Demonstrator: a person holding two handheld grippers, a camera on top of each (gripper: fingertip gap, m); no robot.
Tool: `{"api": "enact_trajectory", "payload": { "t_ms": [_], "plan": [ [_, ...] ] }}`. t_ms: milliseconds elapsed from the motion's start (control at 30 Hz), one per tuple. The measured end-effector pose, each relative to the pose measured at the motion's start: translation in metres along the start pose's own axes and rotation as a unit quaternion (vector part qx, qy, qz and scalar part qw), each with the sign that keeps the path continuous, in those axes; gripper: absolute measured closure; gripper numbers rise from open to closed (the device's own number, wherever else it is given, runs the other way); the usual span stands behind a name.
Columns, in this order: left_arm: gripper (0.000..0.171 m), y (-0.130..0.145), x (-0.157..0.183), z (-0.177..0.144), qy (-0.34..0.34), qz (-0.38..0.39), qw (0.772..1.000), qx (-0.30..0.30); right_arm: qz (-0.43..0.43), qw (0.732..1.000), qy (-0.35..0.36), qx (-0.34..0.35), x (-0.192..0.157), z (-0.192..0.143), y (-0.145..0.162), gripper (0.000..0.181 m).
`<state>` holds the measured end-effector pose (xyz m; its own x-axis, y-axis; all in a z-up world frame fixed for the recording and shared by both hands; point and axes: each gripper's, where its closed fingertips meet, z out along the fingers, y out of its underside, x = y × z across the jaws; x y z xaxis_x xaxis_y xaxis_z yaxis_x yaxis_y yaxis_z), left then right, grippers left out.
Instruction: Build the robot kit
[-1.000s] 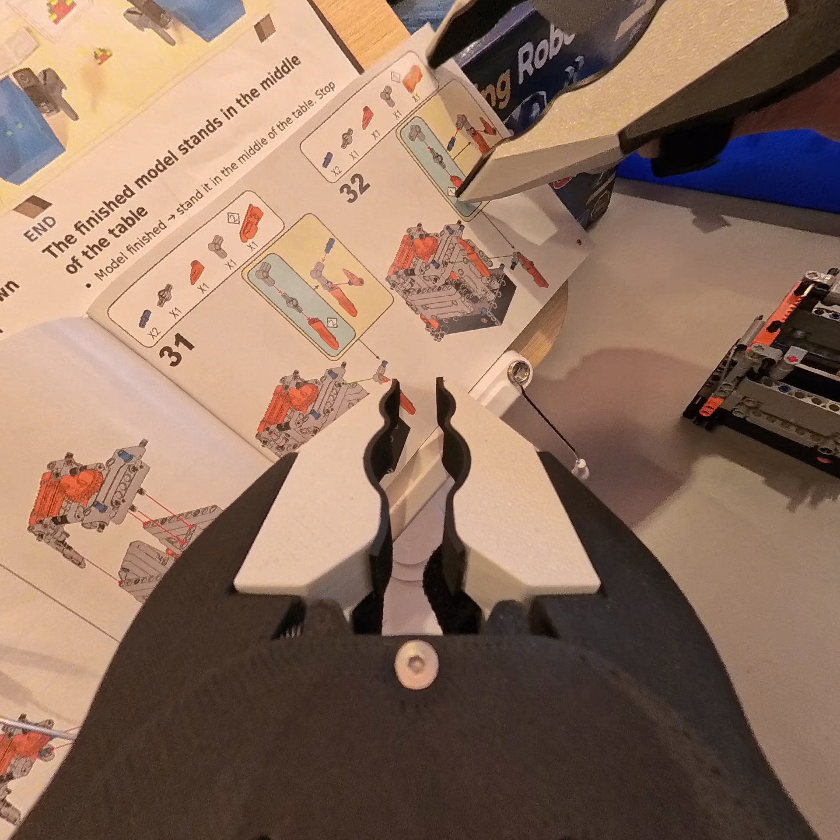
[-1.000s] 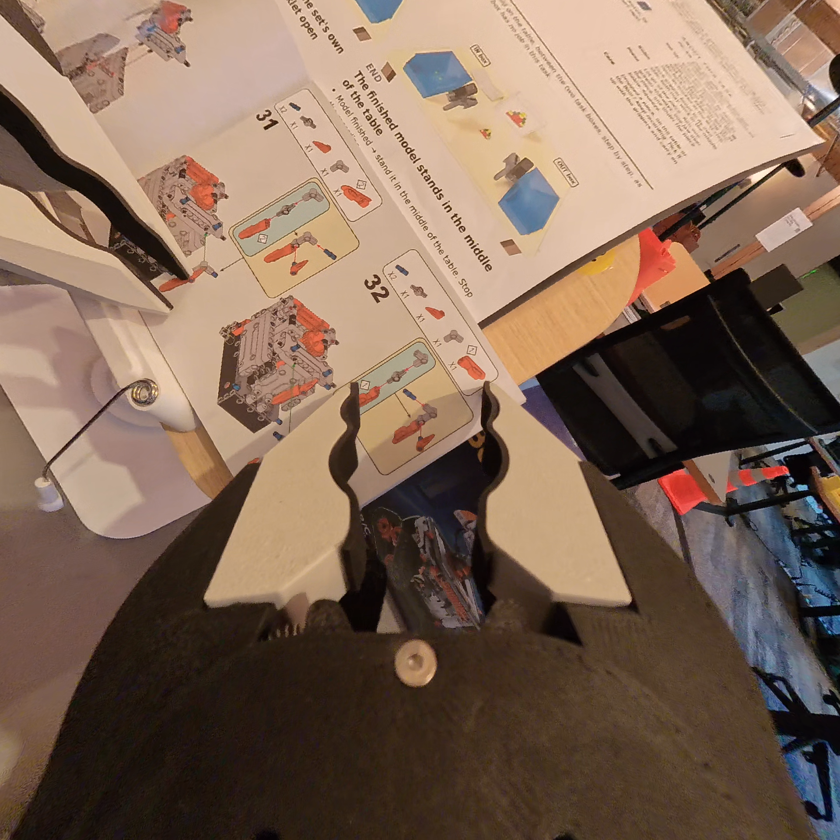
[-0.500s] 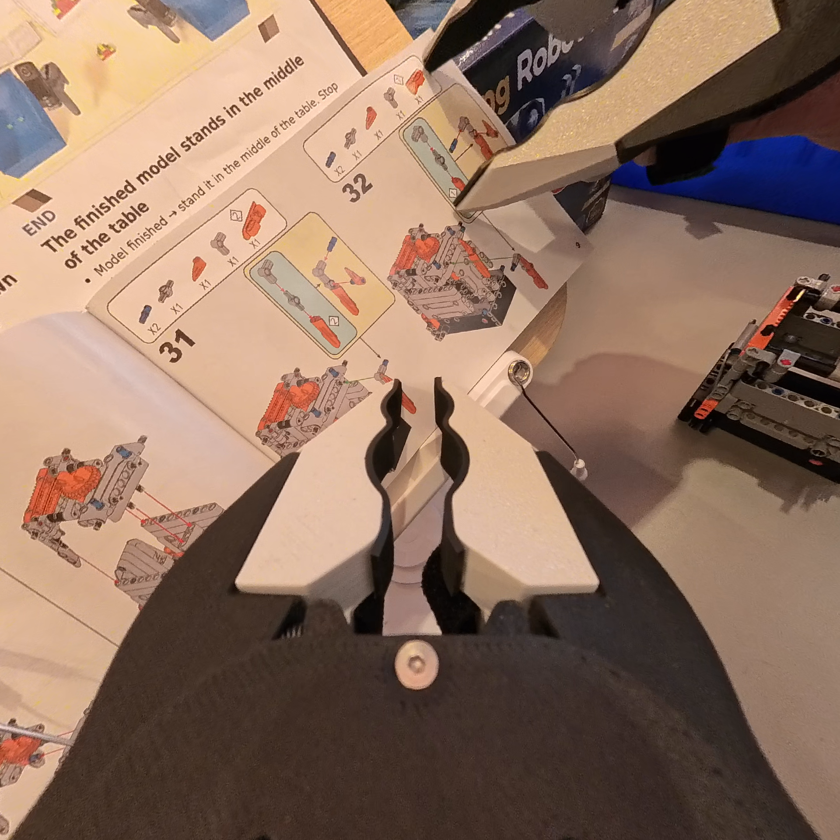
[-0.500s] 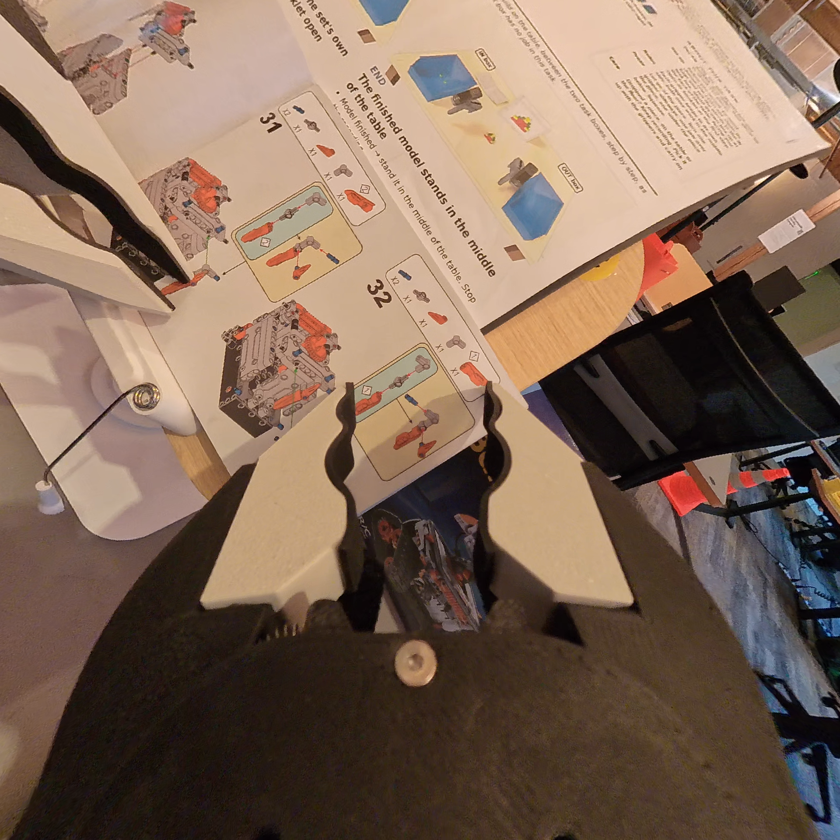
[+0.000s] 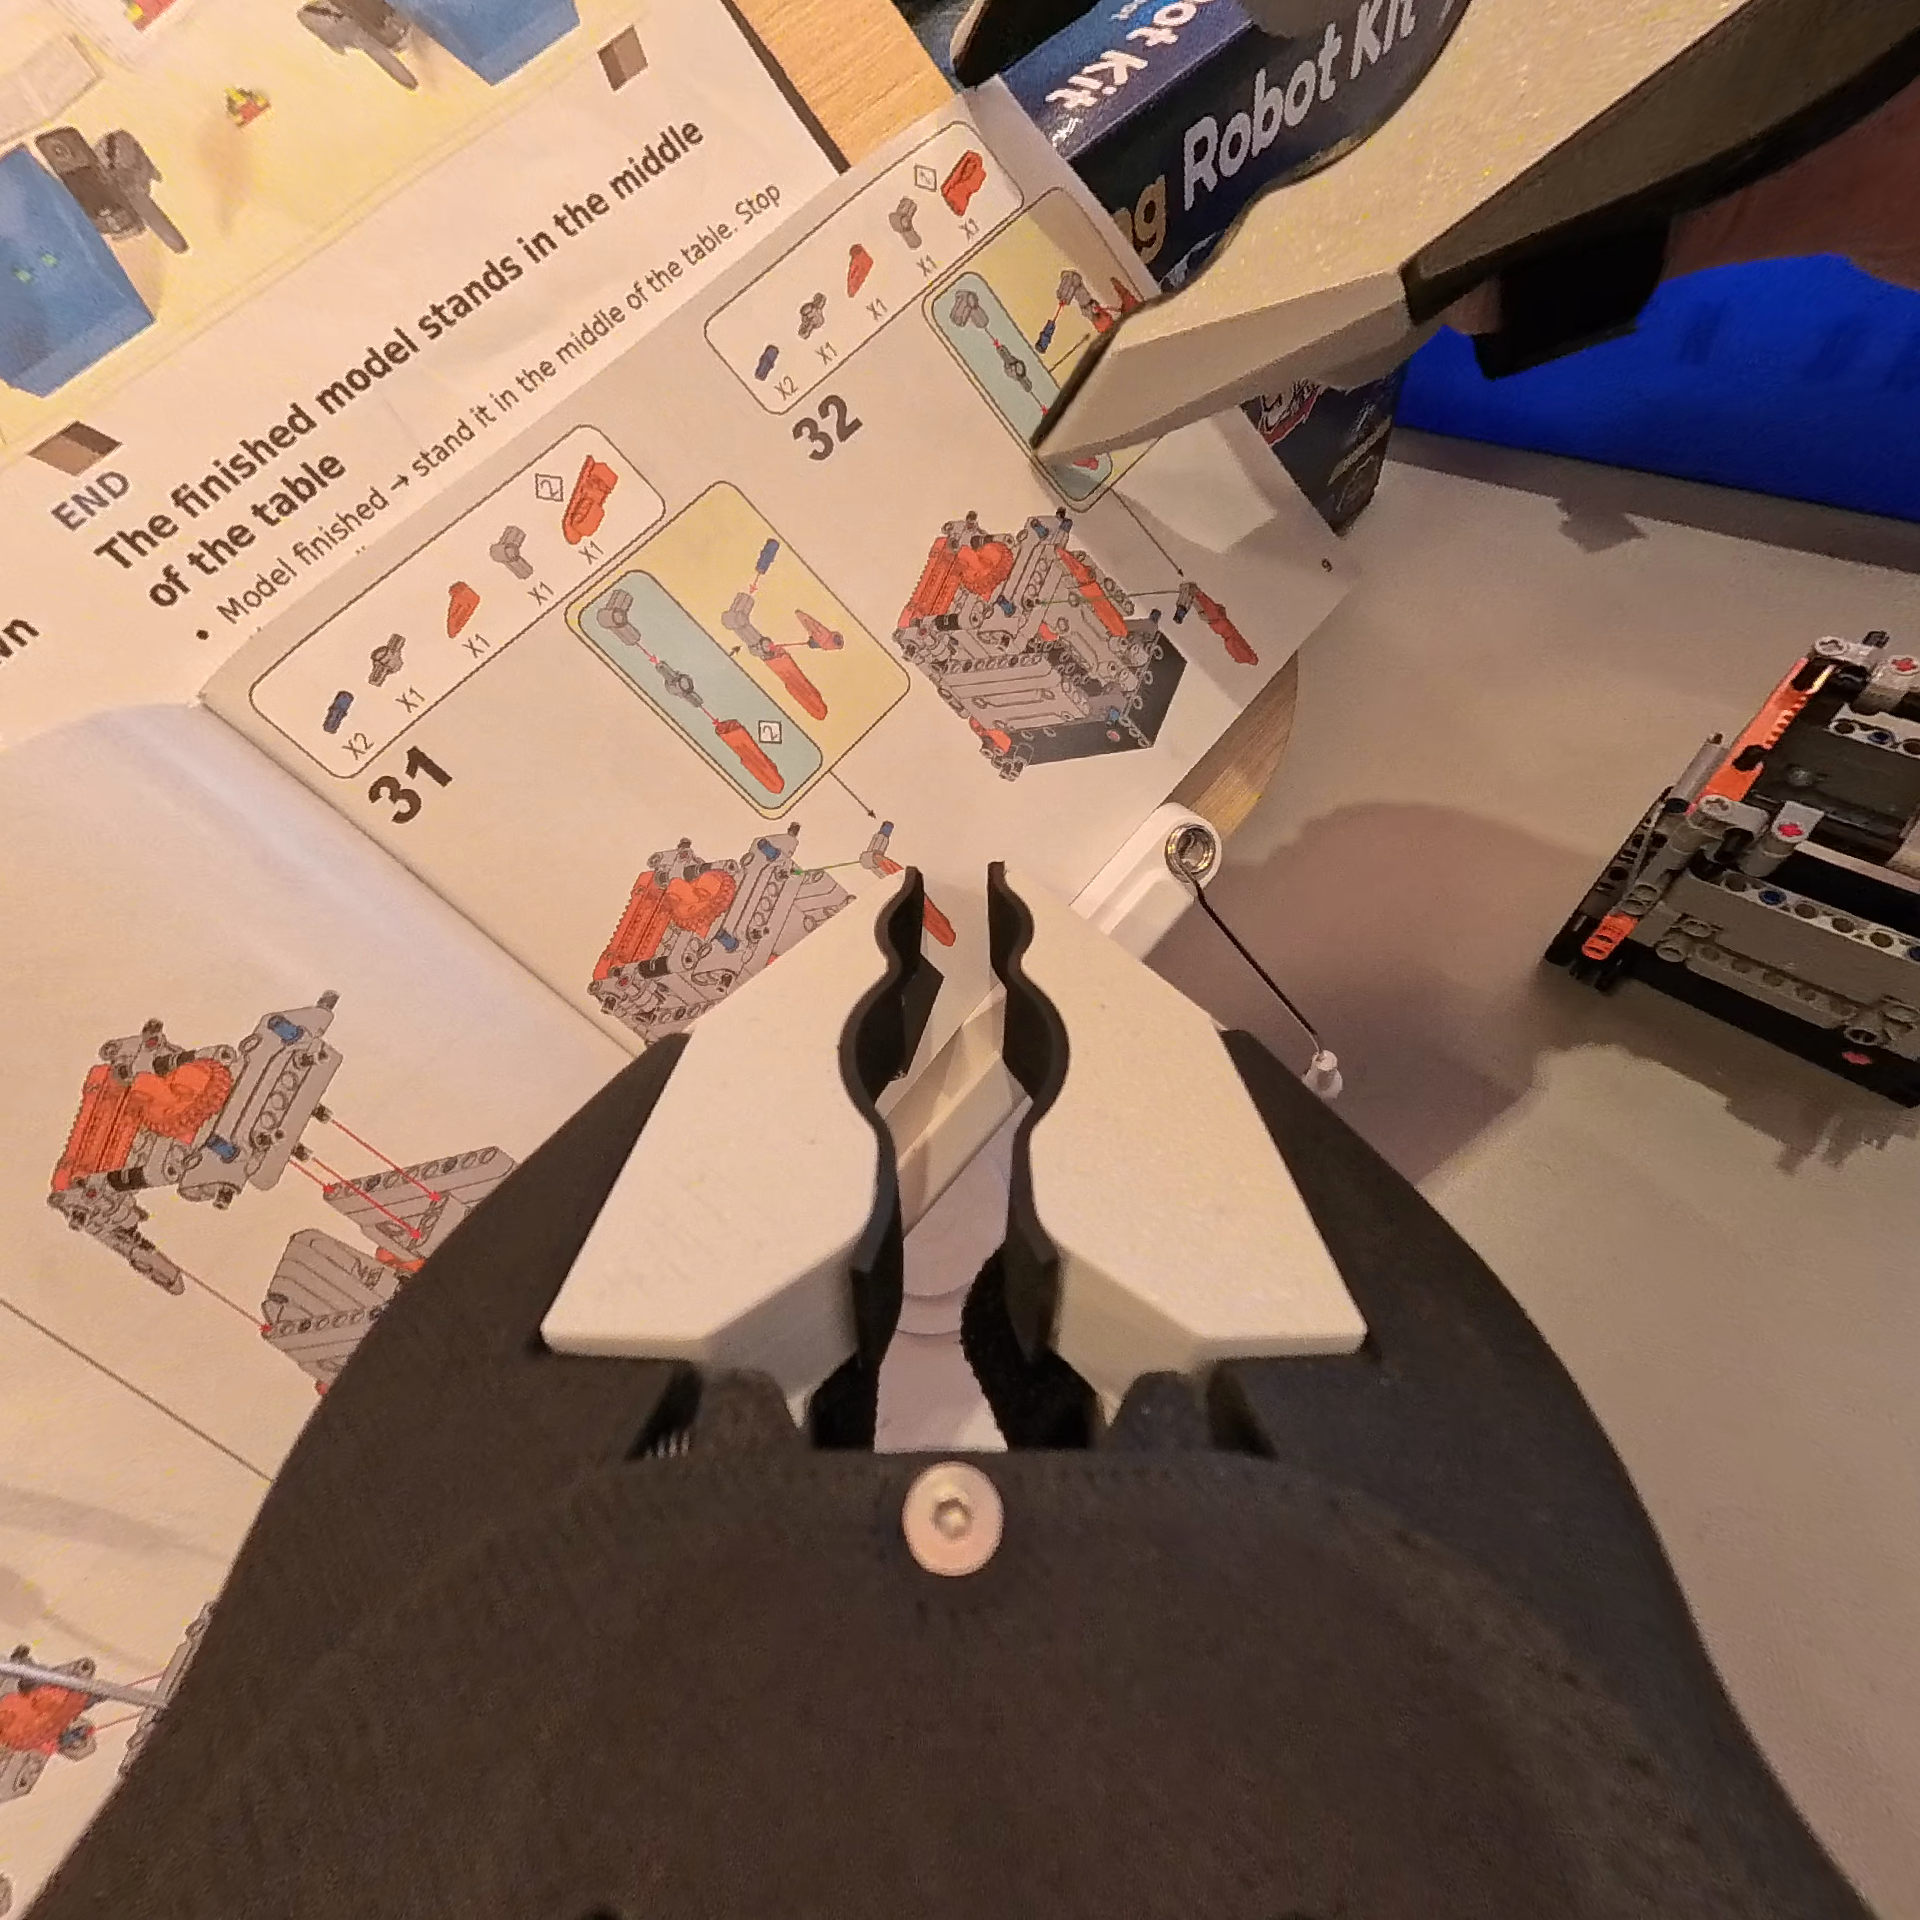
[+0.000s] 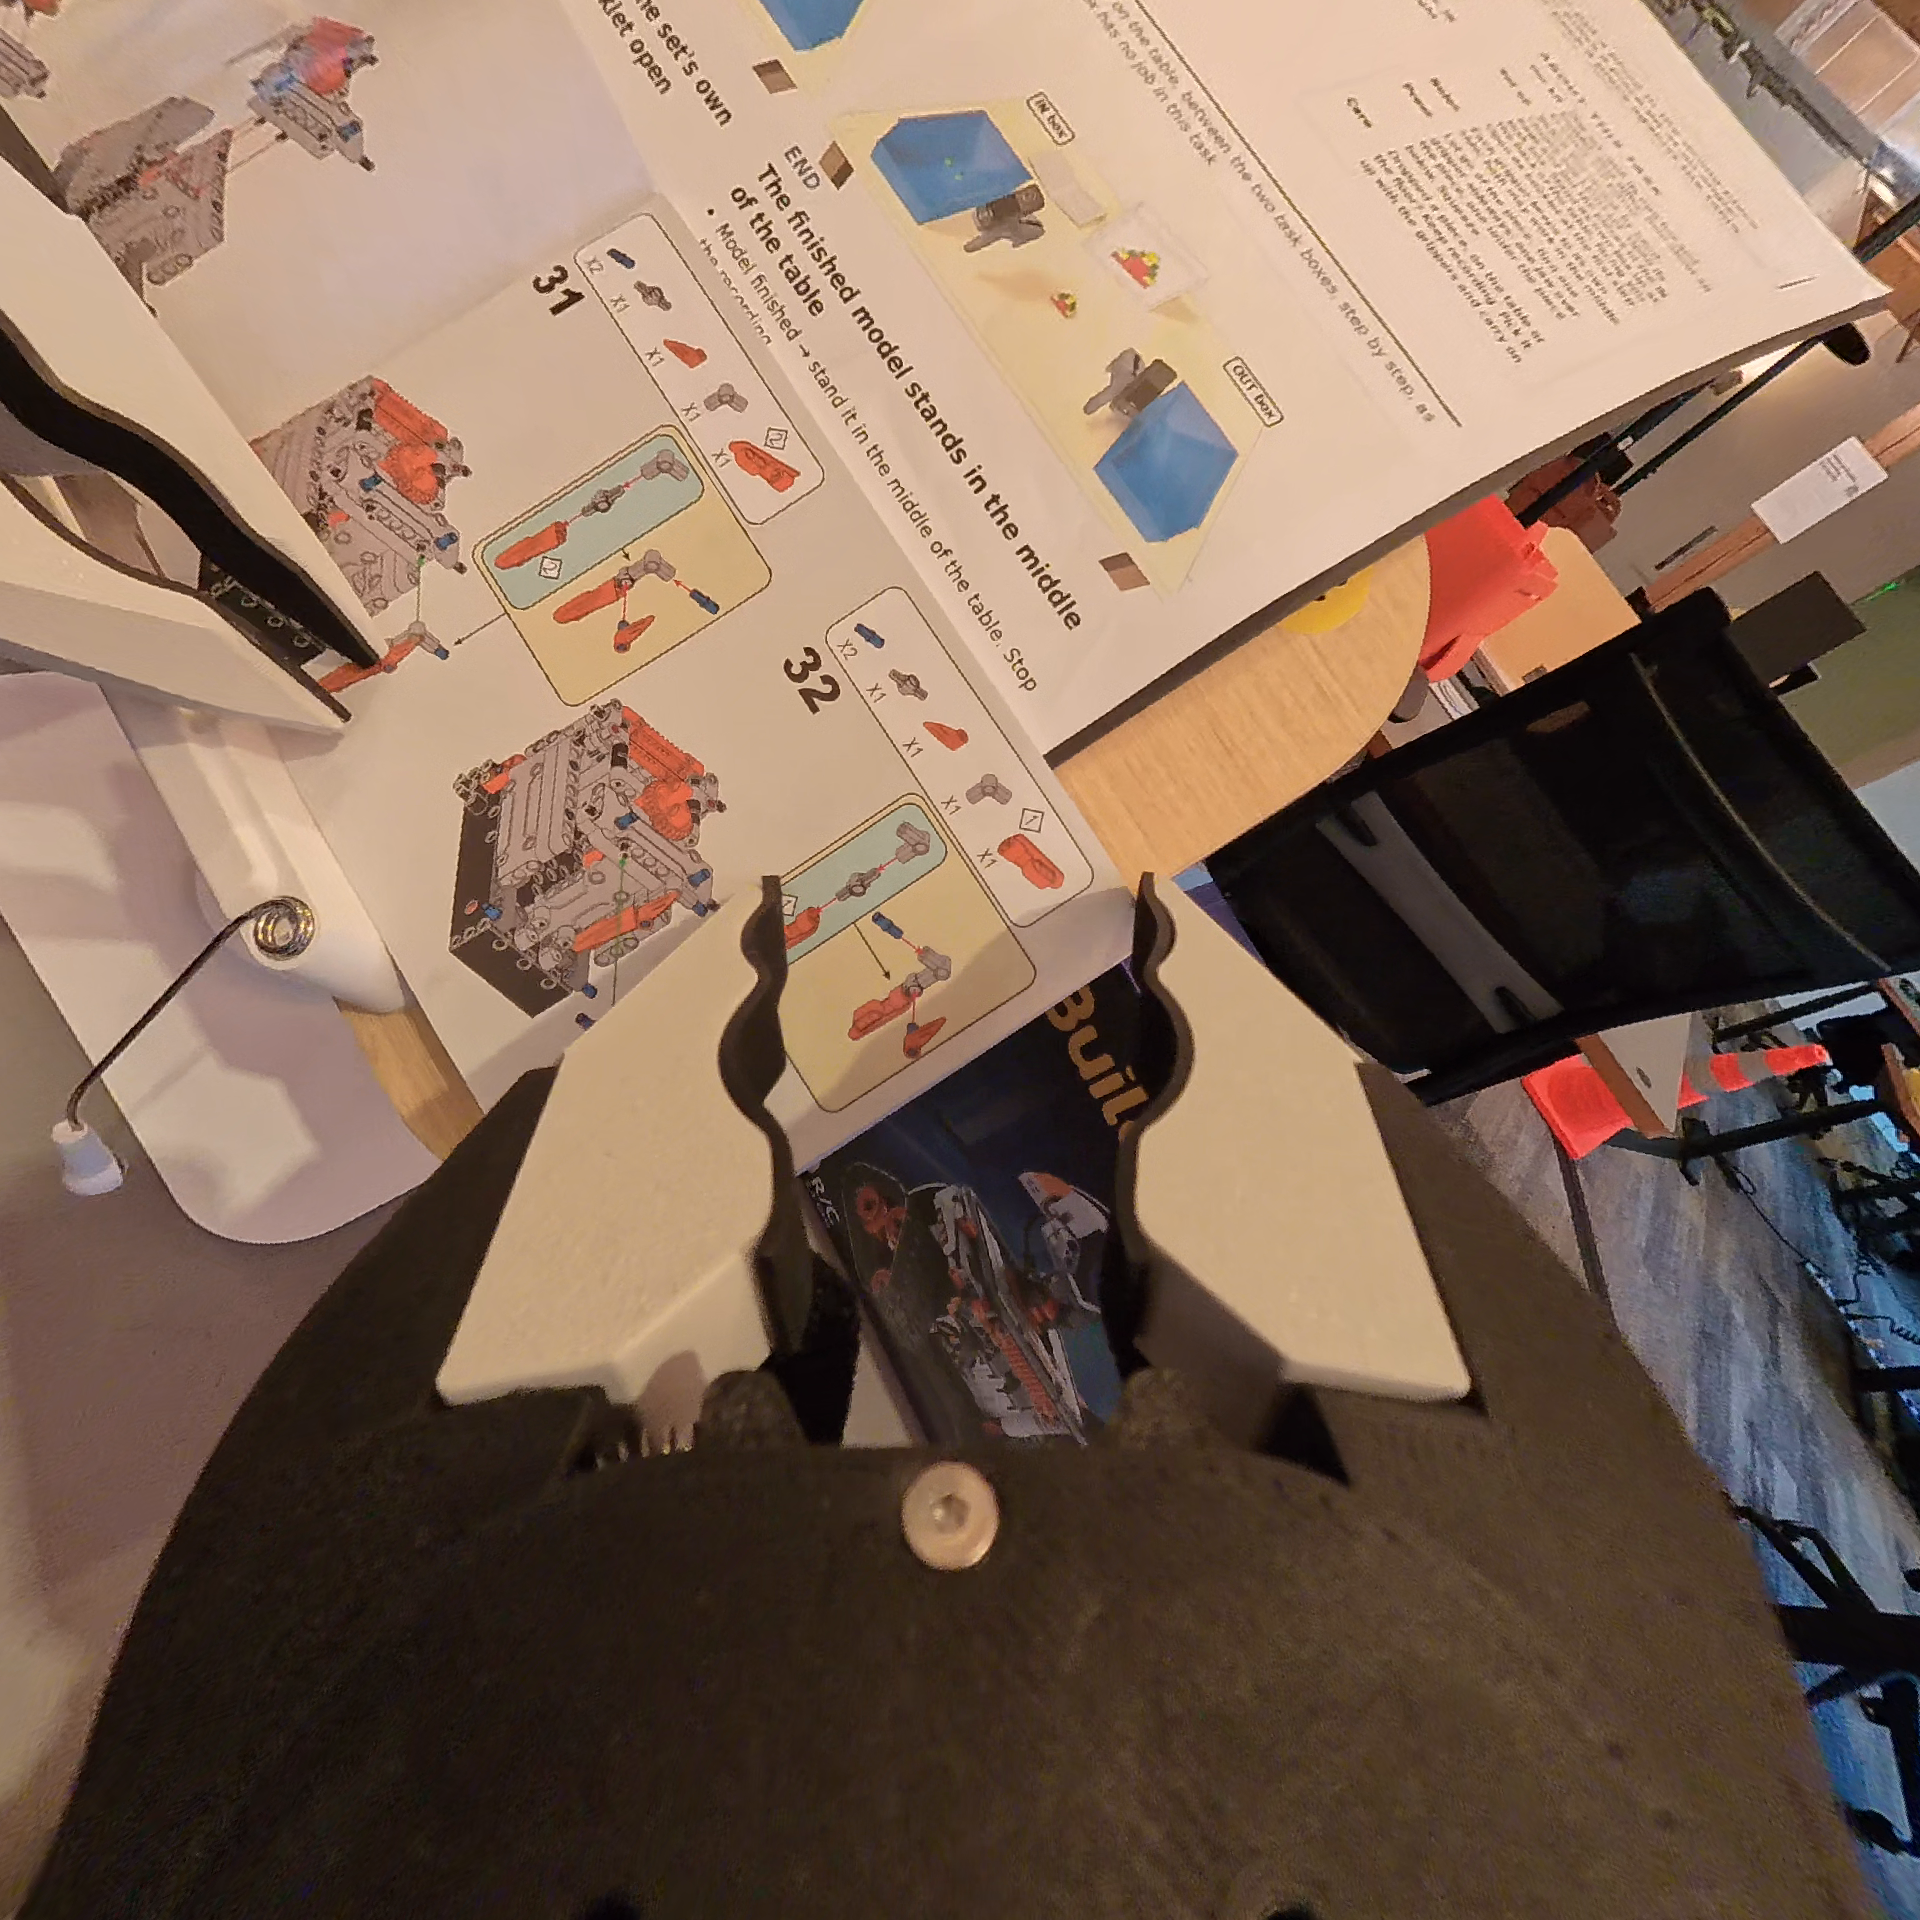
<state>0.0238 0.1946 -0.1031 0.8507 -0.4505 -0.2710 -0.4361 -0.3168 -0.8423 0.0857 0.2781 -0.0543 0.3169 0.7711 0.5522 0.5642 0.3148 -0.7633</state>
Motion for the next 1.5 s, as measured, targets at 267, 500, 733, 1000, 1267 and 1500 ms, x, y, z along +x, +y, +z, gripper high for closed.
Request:
{"api": "enact_trajectory", "payload": {
  "t_ms": [267,500,733,1000,1267,1500],
  "plan": [
    [0.161,0.0,0.0,0.0,0.001,-0.002,1.0,0.0,-0.004,1.0,0.004,0.002,0.002,-0.001,0.0,0.121],
    [0.161,0.0,0.0,0.0,0.001,-0.002,1.0,0.001,-0.023,1.0,0.014,0.002,0.001,-0.003,-0.001,0.132],
    [0.162,0.0,0.0,0.0,0.004,-0.004,1.0,0.002,-0.017,1.0,0.002,0.001,-0.002,-0.004,0.0,0.142],
    [0.162,0.0,0.001,0.0,0.007,-0.006,1.0,0.003,0.006,1.0,-0.014,0.008,-0.003,-0.011,-0.006,0.143],
    [0.161,0.0,0.001,0.0,0.007,-0.007,1.0,0.003,-0.023,1.0,0.002,-0.012,0.0,-0.008,-0.001,0.141],
    [0.16,-0.001,0.001,0.0,0.007,-0.007,1.0,0.003,-0.032,0.999,0.006,-0.012,0.002,-0.007,0.0,0.14]
  ]
}}
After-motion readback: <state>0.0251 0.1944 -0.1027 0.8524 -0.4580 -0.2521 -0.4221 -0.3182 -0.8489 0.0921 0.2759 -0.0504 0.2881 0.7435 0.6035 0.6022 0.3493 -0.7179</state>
